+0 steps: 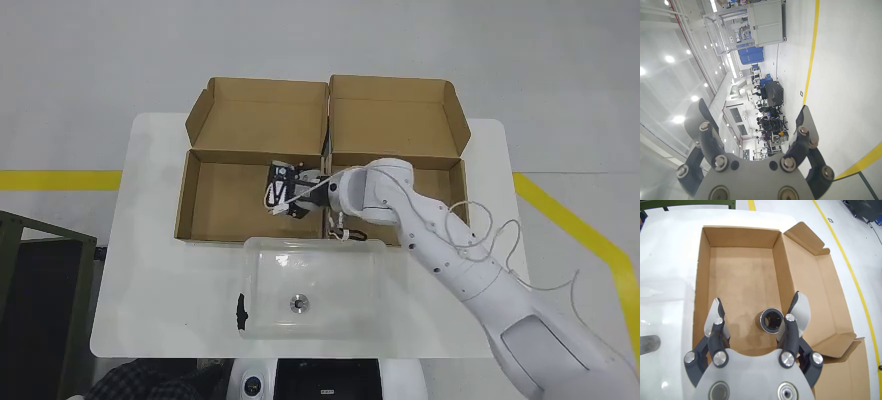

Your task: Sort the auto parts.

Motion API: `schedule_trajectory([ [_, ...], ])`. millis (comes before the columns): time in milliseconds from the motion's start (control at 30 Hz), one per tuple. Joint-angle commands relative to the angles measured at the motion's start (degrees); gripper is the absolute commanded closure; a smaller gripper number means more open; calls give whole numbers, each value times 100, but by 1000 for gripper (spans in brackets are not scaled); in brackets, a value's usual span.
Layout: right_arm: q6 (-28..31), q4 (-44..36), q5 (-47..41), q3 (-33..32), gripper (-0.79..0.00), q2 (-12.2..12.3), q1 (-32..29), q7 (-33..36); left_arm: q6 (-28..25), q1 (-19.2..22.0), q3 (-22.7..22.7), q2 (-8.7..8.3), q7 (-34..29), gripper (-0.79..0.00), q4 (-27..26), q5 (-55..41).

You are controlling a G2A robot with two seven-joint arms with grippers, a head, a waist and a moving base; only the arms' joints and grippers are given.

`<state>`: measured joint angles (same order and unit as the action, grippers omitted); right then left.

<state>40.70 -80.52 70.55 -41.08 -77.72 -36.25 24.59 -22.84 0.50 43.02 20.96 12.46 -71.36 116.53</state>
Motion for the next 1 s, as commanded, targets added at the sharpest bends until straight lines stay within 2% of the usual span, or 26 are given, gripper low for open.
schedule_trajectory([
  [0, 108, -442, -14, -164, -603, 92, -286, 152, 0, 0, 0, 0, 0, -785, 0, 0],
  [200, 489, -1644, -27, -579, -610, 354, -1170, 654, 0, 0, 0, 0, 0, -785, 0, 0],
  [400, 885, -2549, 85, -593, -610, 527, -1946, 1057, 0, 0, 0, 0, 0, -785, 0, 0],
  [567, 1064, -2722, 237, -578, -603, 614, -2291, 1115, 0, 0, 0, 0, 0, -785, 0, 0],
  [800, 1254, -2657, 412, -597, -570, 693, -2437, 1140, 0, 0, 0, 0, 0, -785, 0, 0],
  [967, 1363, -2582, 526, -512, -616, 724, -2486, 1132, 0, 0, 0, 0, 0, -785, 0, 0],
])
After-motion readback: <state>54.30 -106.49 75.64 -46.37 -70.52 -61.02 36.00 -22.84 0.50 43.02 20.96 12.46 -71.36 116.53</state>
